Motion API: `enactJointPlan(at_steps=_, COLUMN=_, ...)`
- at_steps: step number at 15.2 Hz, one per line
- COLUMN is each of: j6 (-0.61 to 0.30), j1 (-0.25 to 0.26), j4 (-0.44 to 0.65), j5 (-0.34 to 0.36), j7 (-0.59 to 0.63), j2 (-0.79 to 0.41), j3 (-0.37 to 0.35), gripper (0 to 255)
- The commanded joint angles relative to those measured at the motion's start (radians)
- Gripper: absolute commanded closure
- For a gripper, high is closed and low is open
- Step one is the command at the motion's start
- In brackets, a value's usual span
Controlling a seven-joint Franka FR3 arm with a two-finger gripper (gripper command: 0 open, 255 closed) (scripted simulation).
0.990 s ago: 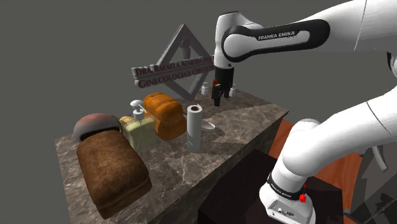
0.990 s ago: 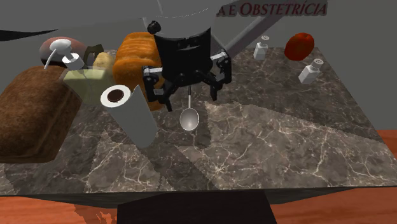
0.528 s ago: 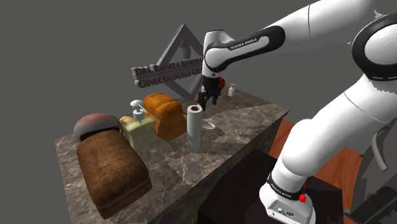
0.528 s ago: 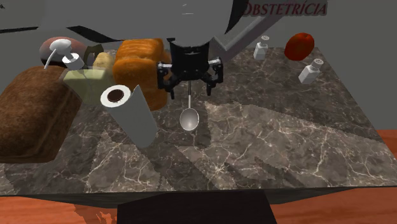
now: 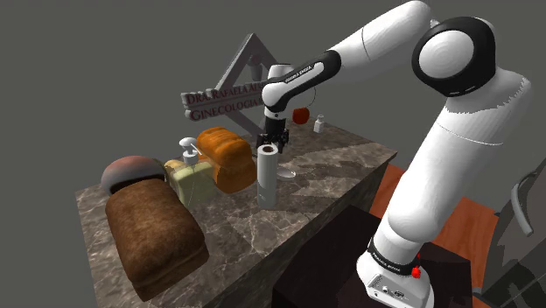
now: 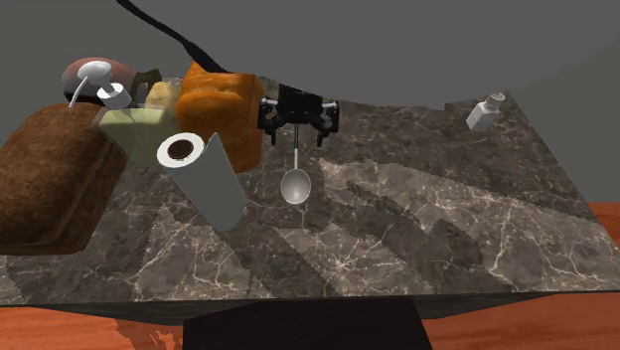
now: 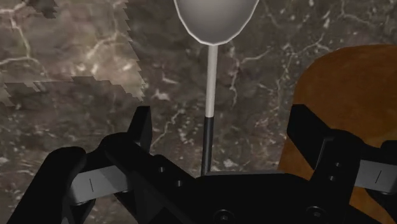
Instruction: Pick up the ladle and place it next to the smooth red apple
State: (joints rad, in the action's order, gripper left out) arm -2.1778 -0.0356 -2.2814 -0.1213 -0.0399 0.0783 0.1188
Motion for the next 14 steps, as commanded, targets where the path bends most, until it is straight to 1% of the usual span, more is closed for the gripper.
enactJointPlan(at_steps=1, j6=-0.030, j1=-0.002, j4=0.009, j5=-0.018, j7=-0.006, j2=-0.039, j3=0.004, gripper=0)
enactJointPlan(at_steps=8, j6=-0.117, j1=0.003, j4=-0.029, j5=-0.037, j7=-0.018, j2=-0.090, j3=-0.001, gripper=0)
enactJointPlan(at_steps=14, j6=-0.117, j1=0.003, j4=-0.029, j5=-0.037, j7=-0.018, j2=-0.090, j3=-0.001, gripper=0)
